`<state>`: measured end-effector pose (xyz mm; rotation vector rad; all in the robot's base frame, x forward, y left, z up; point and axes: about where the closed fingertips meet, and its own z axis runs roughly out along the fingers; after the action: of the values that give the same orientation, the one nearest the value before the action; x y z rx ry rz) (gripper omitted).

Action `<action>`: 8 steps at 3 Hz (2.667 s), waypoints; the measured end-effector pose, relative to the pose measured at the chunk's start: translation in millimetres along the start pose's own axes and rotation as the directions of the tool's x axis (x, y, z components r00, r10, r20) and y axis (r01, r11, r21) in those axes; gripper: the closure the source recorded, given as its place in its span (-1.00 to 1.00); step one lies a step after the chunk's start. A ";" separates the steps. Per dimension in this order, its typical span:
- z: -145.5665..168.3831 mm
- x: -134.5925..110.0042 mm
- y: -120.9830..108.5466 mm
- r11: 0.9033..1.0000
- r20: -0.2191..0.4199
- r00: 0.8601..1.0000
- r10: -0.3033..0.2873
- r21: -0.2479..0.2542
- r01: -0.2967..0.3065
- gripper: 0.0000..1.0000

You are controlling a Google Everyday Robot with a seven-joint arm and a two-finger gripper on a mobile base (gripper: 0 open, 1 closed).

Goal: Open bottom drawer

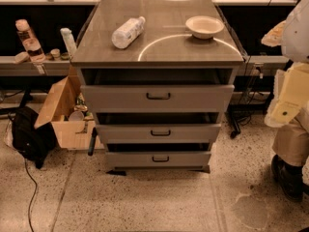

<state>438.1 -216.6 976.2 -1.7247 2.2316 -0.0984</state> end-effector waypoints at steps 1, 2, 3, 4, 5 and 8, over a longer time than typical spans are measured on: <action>-1.8 -2.0 -1.4 1.000 0.011 1.000 -0.011 0.009 0.010 -1.00; -2.7 -6.7 -6.4 0.999 0.035 0.999 -0.042 0.018 0.041 -1.00; 3.7 -15.6 -20.3 0.997 0.047 0.996 -0.077 0.031 0.076 -1.00; 15.7 -23.7 -36.6 0.992 0.064 0.991 -0.116 0.046 0.114 -1.00; 28.9 -25.7 -47.6 0.987 0.088 0.988 -0.129 0.105 0.120 -1.00; 57.5 -33.0 -82.3 0.956 0.101 0.989 -0.109 0.284 0.076 -1.00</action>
Offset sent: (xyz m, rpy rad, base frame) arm 0.0130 0.0063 0.0034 0.0308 -0.0308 0.0858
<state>538.7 -199.5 948.8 -1.6356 1.9477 -0.3116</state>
